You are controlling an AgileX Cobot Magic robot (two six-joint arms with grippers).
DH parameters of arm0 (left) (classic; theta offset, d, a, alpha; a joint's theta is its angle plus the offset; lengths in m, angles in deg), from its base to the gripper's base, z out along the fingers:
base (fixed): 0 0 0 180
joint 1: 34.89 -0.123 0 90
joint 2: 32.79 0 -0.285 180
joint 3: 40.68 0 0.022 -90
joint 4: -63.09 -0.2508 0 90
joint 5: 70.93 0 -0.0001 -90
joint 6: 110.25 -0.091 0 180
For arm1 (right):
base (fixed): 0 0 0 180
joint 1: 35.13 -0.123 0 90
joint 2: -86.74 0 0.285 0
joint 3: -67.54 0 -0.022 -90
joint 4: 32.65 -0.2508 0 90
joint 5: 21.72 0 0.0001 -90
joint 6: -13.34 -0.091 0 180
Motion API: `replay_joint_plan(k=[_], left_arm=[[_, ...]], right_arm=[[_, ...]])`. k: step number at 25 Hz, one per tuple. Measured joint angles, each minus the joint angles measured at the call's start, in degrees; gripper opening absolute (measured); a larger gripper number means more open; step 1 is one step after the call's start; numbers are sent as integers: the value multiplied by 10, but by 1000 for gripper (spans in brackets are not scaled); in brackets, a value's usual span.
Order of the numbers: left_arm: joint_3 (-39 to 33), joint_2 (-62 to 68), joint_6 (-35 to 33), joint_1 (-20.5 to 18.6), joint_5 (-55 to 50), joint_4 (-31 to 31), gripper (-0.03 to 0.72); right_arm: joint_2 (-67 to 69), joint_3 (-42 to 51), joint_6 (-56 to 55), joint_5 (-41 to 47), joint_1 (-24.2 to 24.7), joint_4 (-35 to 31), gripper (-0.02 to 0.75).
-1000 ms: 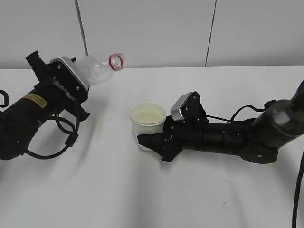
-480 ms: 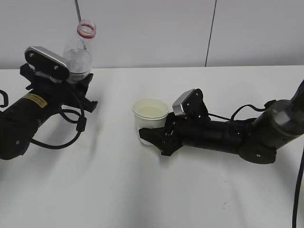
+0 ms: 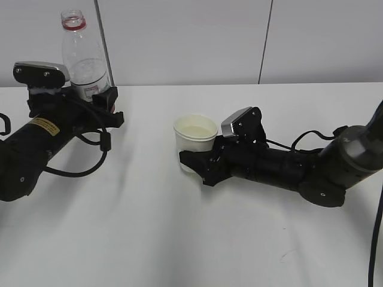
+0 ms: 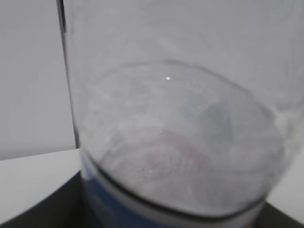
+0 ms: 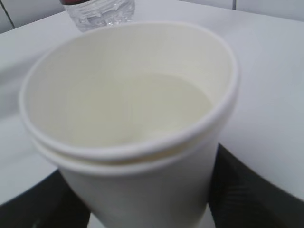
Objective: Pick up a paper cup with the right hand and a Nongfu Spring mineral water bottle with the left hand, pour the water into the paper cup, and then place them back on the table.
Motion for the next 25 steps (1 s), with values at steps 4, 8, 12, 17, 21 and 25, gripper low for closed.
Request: replay_joint_plan(k=[4, 8, 12, 17, 21, 25], left_arm=[[0, 0, 3, 0, 0, -1, 398], [0, 0, 4, 0, 0, -1, 398], [0, 0, 4, 0, 0, -1, 398], [0, 0, 4, 0, 0, -1, 398], [0, 11, 4, 0, 1, -1, 398], [0, 26, 5, 0, 1, -1, 398]], right_arm=[[0, 0, 9, 0, 0, -47, 493], [0, 0, 23, 0, 0, -114, 493], [0, 0, 54, 0, 0, -178, 493], [0, 0, 112, 6, 0, -249, 493], [0, 0, 151, 19, 0, -315, 493], [0, 0, 170, 24, 0, -364, 493]])
